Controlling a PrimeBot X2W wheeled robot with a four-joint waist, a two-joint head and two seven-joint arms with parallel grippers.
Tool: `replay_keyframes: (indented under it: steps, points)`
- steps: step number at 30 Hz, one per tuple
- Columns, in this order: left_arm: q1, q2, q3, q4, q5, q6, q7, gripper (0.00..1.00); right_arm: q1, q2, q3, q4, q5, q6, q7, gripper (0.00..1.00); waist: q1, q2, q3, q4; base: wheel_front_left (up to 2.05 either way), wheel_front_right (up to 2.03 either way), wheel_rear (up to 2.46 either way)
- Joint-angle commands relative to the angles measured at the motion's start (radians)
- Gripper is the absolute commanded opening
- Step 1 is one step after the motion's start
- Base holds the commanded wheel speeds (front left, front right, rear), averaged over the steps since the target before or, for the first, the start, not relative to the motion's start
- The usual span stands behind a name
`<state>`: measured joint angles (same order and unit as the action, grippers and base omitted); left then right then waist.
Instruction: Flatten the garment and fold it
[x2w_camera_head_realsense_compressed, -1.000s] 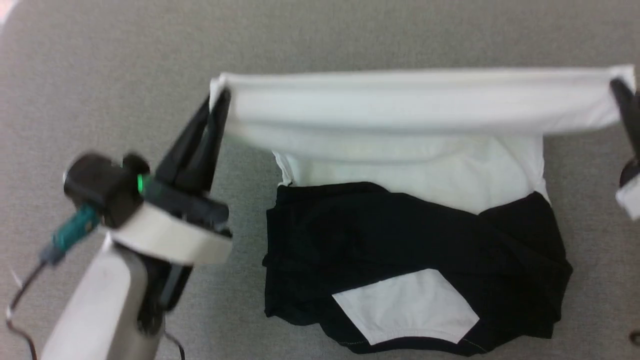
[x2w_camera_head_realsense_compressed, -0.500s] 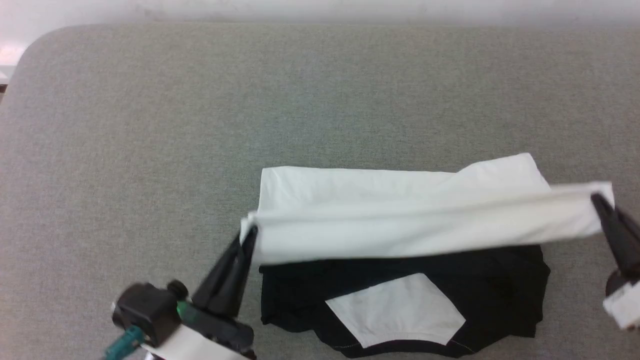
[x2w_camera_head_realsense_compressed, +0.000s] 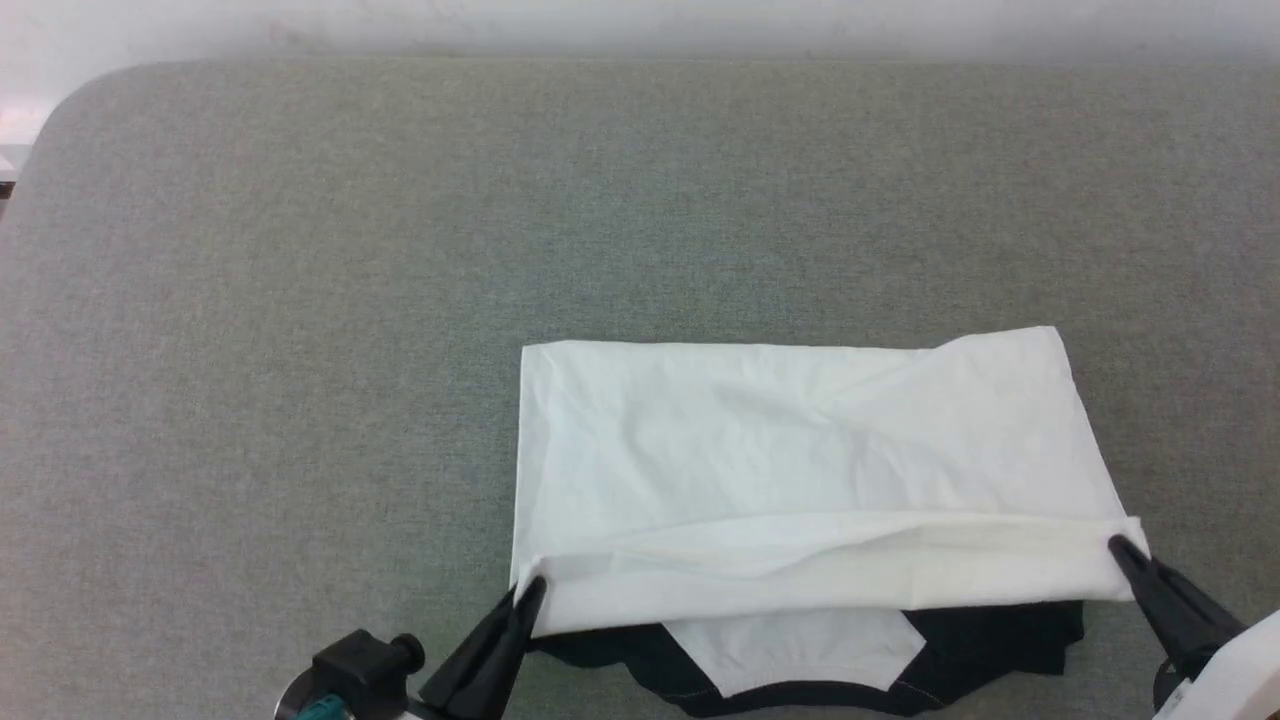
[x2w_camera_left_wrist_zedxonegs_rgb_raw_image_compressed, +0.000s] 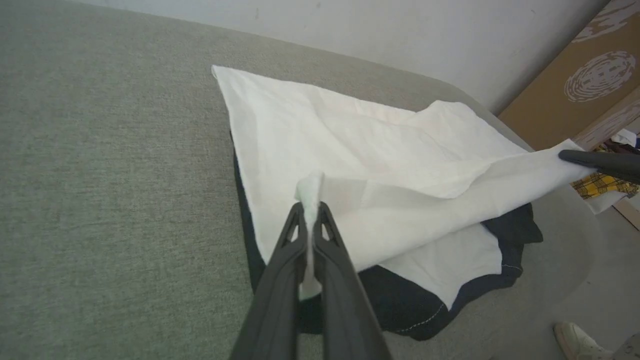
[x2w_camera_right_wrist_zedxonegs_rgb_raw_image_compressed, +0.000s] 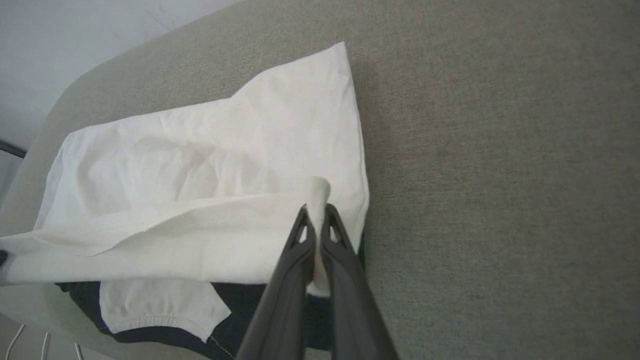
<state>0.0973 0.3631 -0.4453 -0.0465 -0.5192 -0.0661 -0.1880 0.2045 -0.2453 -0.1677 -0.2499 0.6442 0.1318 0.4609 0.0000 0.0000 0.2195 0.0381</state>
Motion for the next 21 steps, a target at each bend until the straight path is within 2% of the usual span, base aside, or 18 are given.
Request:
replay_keyframes:
  steps: [1, 7, 8, 9, 10, 11, 12, 13, 14, 21]
  points:
    - [0.0, 0.009, -0.006, 0.016, -0.004, -0.009, 0.004, 0.0, 0.016, -0.008, 0.01, 0.01, 0.009, -0.001, -0.009, 0.0, 0.0, 0.0, -0.001, -0.002, 0.0, 0.0, 0.0]
    - [0.021, 0.016, -0.016, 0.046, -0.024, -0.021, -0.002, 0.0, 0.046, -0.037, 0.047, 0.038, 0.027, -0.001, -0.018, 0.0, 0.0, 0.0, -0.007, -0.006, 0.0, 0.0, 0.0]
    - [0.024, 0.016, -0.017, 0.048, -0.027, -0.022, -0.003, 0.03, 0.05, -0.041, 0.049, 0.042, 0.031, -0.001, -0.019, 0.17, 0.0, 0.0, -0.009, -0.007, 0.0, 0.0, 0.0]
    - [0.026, 0.015, -0.018, 0.049, -0.031, -0.022, -0.004, 0.24, 0.054, -0.043, 0.052, 0.045, 0.035, -0.001, -0.019, 0.33, 0.0, 0.0, -0.012, -0.007, 0.0, 0.0, 0.0]
    - [0.026, 0.015, -0.018, 0.049, -0.031, -0.022, -0.004, 0.24, 0.054, -0.043, 0.052, 0.045, 0.035, -0.001, -0.019, 0.33, 0.0, 0.0, -0.012, -0.007, 0.0, 0.0, 0.0]
    - [0.029, 0.014, -0.02, 0.05, -0.035, -0.023, -0.004, 0.47, 0.058, -0.047, 0.056, 0.047, 0.039, -0.001, -0.015, 0.39, 0.0, 0.0, -0.015, -0.007, 0.0, 0.0, 0.0]
    - [0.032, 0.014, -0.021, 0.05, -0.039, -0.024, -0.002, 0.77, 0.064, -0.052, 0.061, 0.048, 0.045, -0.001, -0.009, 0.49, 0.0, 0.0, -0.019, -0.007, 0.0, 0.0, 0.0]
    - [0.036, 0.014, -0.021, 0.048, -0.042, -0.023, -0.001, 0.98, 0.069, -0.056, 0.064, 0.047, 0.049, -0.001, -0.004, 0.92, 0.0, 0.0, -0.023, -0.007, 0.0, 0.0, 0.0]
    - [0.041, 0.014, -0.022, 0.045, -0.046, -0.023, 0.0, 1.0, 0.073, -0.061, 0.065, 0.045, 0.053, -0.001, -0.001, 1.0, 0.0, 0.0, -0.026, -0.007, 0.0, 0.0, 0.0]
    - [0.095, 0.031, -0.01, 0.014, -0.08, -0.007, 0.016, 1.0, 0.13, -0.087, 0.076, 0.023, 0.105, -0.001, 0.054, 1.0, 0.0, 0.0, -0.049, -0.006, 0.0, 0.0, 0.0]
